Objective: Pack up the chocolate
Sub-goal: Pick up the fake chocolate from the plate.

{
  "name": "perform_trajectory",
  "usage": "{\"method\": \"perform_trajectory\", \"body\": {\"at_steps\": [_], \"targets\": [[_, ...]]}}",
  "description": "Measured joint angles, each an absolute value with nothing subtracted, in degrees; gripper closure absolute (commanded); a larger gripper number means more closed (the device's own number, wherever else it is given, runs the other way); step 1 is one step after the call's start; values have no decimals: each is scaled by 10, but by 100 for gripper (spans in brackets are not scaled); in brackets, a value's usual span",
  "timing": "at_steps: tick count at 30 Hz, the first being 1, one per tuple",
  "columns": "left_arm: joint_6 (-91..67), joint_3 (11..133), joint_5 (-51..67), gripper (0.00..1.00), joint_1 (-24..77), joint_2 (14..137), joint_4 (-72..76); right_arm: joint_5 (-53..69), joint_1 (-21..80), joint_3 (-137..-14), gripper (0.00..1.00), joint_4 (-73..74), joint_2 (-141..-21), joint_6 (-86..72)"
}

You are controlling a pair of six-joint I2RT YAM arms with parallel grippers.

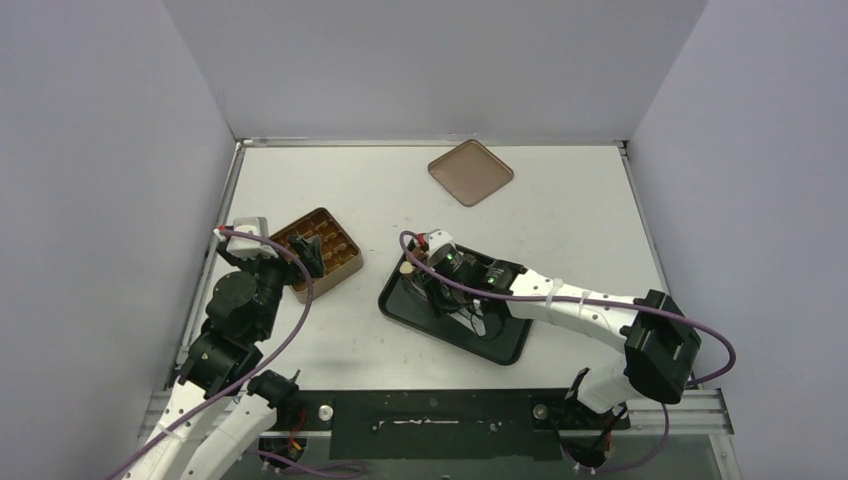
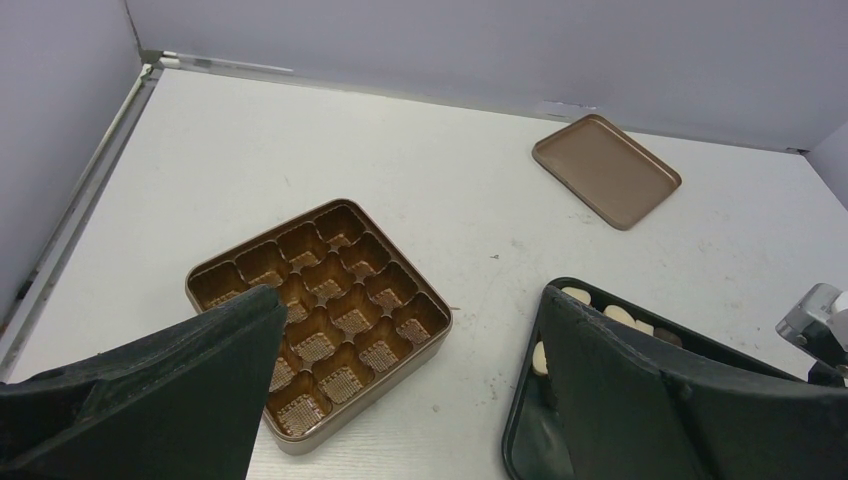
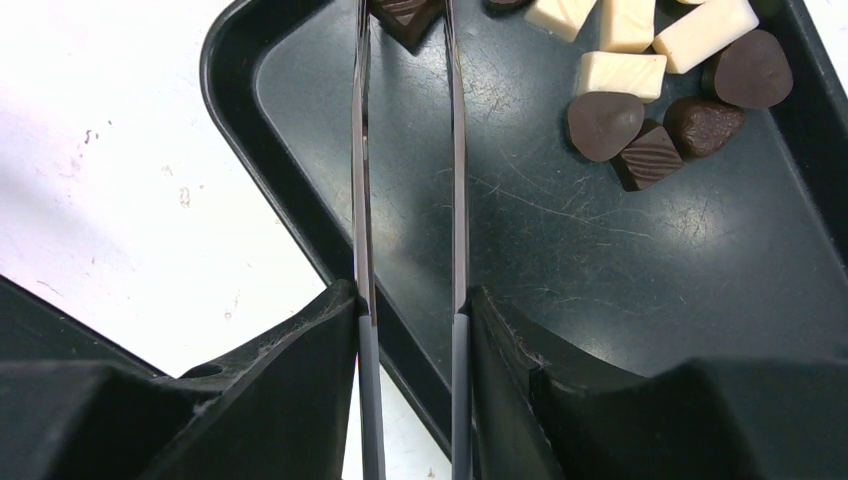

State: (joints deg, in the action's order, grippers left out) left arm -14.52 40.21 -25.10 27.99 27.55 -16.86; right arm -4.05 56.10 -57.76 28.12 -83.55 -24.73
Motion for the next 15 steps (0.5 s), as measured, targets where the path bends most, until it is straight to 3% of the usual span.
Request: {"method": "perform_trajectory", "body": {"at_steps": [15], "targets": [[-146, 402, -286, 3, 276, 235, -170, -40, 563, -644, 100, 286, -832, -246]]}}
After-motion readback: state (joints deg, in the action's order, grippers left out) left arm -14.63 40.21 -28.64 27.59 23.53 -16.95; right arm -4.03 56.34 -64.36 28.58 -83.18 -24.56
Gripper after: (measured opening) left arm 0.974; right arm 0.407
